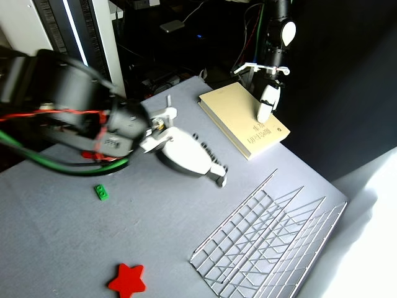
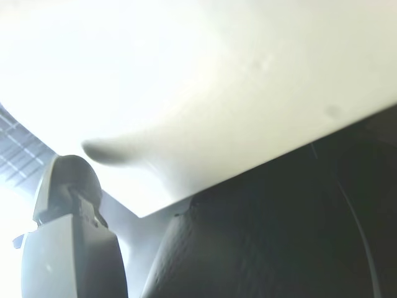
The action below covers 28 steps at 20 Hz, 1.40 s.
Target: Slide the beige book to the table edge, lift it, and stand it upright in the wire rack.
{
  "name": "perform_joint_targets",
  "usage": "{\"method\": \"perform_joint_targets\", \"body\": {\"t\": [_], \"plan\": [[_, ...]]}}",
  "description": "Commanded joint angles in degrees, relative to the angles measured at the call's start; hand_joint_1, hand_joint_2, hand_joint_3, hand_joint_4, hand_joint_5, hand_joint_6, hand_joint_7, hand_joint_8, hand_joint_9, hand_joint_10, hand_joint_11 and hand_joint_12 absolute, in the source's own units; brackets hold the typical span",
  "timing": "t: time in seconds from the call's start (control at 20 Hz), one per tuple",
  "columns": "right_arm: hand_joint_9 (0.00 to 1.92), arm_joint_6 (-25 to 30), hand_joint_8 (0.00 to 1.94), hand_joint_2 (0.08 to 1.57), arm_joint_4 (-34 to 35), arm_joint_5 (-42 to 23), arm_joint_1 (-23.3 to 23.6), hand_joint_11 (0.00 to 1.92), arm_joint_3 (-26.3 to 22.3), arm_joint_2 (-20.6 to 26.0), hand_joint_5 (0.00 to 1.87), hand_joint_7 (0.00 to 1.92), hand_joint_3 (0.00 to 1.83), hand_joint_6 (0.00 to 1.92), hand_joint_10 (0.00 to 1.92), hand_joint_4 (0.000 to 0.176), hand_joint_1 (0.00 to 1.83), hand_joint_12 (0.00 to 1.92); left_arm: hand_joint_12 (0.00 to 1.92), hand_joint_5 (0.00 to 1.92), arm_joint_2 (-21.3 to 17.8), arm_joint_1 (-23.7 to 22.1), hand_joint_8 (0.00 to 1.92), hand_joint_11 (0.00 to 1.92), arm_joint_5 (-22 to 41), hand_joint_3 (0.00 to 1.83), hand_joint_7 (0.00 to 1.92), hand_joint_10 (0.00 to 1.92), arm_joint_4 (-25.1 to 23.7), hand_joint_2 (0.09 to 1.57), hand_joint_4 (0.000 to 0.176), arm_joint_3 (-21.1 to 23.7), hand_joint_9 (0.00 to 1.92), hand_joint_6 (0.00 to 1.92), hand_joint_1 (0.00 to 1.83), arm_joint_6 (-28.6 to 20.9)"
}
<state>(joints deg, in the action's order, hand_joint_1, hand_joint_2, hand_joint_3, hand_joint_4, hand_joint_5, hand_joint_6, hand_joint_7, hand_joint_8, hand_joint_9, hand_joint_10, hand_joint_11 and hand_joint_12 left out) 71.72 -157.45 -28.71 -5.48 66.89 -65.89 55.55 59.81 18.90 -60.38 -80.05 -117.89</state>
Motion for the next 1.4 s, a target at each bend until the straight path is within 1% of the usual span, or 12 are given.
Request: {"method": "perform_joint_targets", "body": {"t": [0.0, 0.4, 0.45, 0.5, 0.55, 0.75, 0.95, 1.0, 1.05, 1.1, 1.15, 1.35], "plan": [[0.19, 0.9, 0.0, 1.16, 0.03, 3.34, 0.77, 0.0, -0.71, 1.4, 0.2, 0.2, 0.0, 0.0, 0.0, 0.0, 0.1, 0.49, 0.0, 0.0, 0.08, -0.03, 0.0, 0.0, 1.25, 0.0, 0.0, 0.0, 1.23, 1.0, 0.0, -0.47, 0.0, 0.0, 0.59, -0.02], [0.16, 5.55, 0.0, 1.15, -1.3, 3.27, 1.76, 0.0, -4.79, 11.55, 0.17, 0.18, 0.0, 0.0, 0.0, 0.0, 0.16, 0.42, 0.05, 0.17, -0.12, 0.03, 0.01, 0.04, 1.64, 0.0, 0.14, 0.01, 3.67, 1.0, 0.0, -0.8, 0.09, 0.01, 0.73, 1.36], [0.16, 6.03, 0.0, 1.15, -1.3, 3.26, 2.3, 0.0, -5.49, 13.26, 0.15, 0.17, 0.0, 0.0, 0.0, 0.0, 0.14, 0.41, 0.29, 0.27, -0.12, 0.07, 0.0, 0.01, 1.59, 0.0, 0.25, 0.0, 3.68, 1.03, 0.0, -0.9, 0.19, 0.0, 0.78, 1.36], [0.16, 6.56, 0.0, 1.15, -1.3, 3.27, 2.76, 0.0, -5.9, 14.42, 0.15, 0.17, 0.0, 0.0, 0.0, 0.0, 0.14, 0.41, 0.29, 0.27, -0.12, 0.07, 0.0, 0.01, 1.6, 0.0, 0.25, 0.0, 3.68, 1.03, 0.0, -0.94, 0.19, 0.0, 0.78, 1.37], [0.18, 7.01, 0.0, 1.15, -1.3, 3.27, 3.18, 0.0, -6.38, 15.95, 0.18, 0.19, 0.0, 0.01, 0.01, 0.0, 0.17, 0.49, 0.57, 0.33, -0.12, 0.07, 0.0, 0.0, 1.61, 0.0, 0.31, 0.01, 3.73, 1.05, 0.0, -0.95, 0.27, 0.0, 0.79, 1.37], [0.17, 9.13, 0.0, 1.15, -1.3, 3.25, 3.3, 0.0, -7.13, 20.15, 0.16, 0.17, 0.0, 0.0, 0.0, 0.0, 0.15, 0.46, 0.66, 0.38, -0.16, 0.07, 0.01, 0.0, 1.67, 0.01, 0.36, 0.01, 3.86, 1.08, 0.0, -1.01, 0.31, 0.01, 0.78, 1.4], [0.15, 19.06, 0.0, 1.16, -7.5, 2.17, 3.4, 0.0, -7.13, 21.28, 0.16, 0.16, 0.0, 0.0, 0.0, 0.0, 0.15, 0.39, 0.96, 0.65, -0.53, 0.21, 0.01, 0.23, 1.9, 0.0, 0.62, 0.02, 4.04, 1.03, 0.0, -1.07, 0.61, 0.01, 1.1, 1.51], [0.14, 21.98, 0.0, 1.16, -8.57, 1.27, 3.4, 0.0, -7.13, 21.45, 0.16, 0.16, 0.0, 0.0, 0.0, 0.0, 0.17, 0.35, 1.06, 0.9, -0.53, 0.21, 0.06, 0.41, 1.9, 0.0, 0.87, 0.08, 4.2, 1.15, 0.0, -1.11, 0.82, 0.81, 1.15, 1.61], [0.14, 24.75, 0.0, 1.16, -9.15, 0.26, 3.4, 0.0, -7.13, 21.67, 0.16, 0.16, 0.0, 0.0, 0.0, 0.0, 0.17, 0.35, 1.11, 0.96, -0.56, 0.21, 0.97, 0.52, 1.9, 0.0, 0.8, 0.15, 4.3, 1.16, 0.0, -1.12, 0.93, 1.01, 1.2, 1.68], [0.14, 26.77, 0.0, 1.15, -9.24, -0.36, 3.39, 0.0, -7.12, 21.8, 0.16, 0.16, 0.0, 0.0, 0.0, 0.0, 0.18, 0.35, 1.2, 0.94, -0.59, 0.24, 1.24, 0.56, 1.98, 0.0, 0.75, 0.42, 4.5, 1.18, 0.0, -1.15, 0.88, 1.11, 1.2, 1.82], [0.14, 29.09, 0.0, 1.16, -9.38, -0.43, 3.39, 0.0, -7.12, 21.87, 0.15, 0.16, 0.0, 0.0, 0.0, 0.0, 0.17, 0.36, 1.32, 0.83, -0.61, 0.24, 1.34, 0.71, 2.02, 0.0, 0.76, 1.2, 4.82, 1.2, 0.0, -1.19, 0.81, 1.16, 1.32, 2.11], [0.15, 36.93, 0.0, 1.16, -9.58, 2.34, 3.32, 0.0, -7.12, 21.88, 0.17, 0.16, 0.0, 0.0, 0.0, 0.0, 0.2, 0.39, 1.51, 0.69, -0.88, 0.24, 1.37, 0.9, 2.1, 0.0, 0.8, 1.48, 6.23, 1.21, 0.0, -1.26, 0.85, 1.2, 1.36, 3.18]]}}
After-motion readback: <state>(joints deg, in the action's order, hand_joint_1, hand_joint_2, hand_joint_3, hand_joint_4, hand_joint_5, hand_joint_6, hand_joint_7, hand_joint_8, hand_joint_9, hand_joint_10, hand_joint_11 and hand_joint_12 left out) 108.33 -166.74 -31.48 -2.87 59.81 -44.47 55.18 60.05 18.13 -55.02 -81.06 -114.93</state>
